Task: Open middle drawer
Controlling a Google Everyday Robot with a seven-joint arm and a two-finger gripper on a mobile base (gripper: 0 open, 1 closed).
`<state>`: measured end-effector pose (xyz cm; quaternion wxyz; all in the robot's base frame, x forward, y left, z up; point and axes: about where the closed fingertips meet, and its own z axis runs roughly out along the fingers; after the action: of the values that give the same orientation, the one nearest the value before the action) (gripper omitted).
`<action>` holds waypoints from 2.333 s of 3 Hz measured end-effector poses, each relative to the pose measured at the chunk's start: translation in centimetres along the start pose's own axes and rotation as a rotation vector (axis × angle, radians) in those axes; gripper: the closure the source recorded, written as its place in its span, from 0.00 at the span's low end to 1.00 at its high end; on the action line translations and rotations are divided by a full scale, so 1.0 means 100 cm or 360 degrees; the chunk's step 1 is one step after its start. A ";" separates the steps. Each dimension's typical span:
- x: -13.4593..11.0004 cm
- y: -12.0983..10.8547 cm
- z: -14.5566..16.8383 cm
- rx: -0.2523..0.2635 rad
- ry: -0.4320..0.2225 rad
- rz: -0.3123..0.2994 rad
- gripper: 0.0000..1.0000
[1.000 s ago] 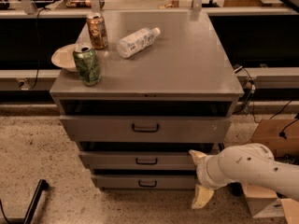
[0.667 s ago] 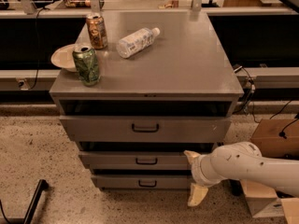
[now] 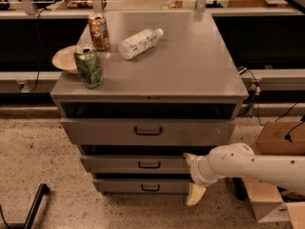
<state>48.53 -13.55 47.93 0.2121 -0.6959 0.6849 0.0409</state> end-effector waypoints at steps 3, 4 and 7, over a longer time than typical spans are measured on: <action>0.036 -0.041 0.041 0.0053 -0.0052 0.0100 0.00; 0.051 -0.051 0.054 0.0084 -0.0046 0.0132 0.00; 0.035 -0.027 0.067 -0.0023 -0.0104 0.0209 0.61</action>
Offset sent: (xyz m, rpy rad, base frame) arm 0.0652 -0.0232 -0.0456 0.0387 0.0004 -0.0542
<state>52.90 -14.59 41.30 0.2261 -0.6493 0.7215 0.0823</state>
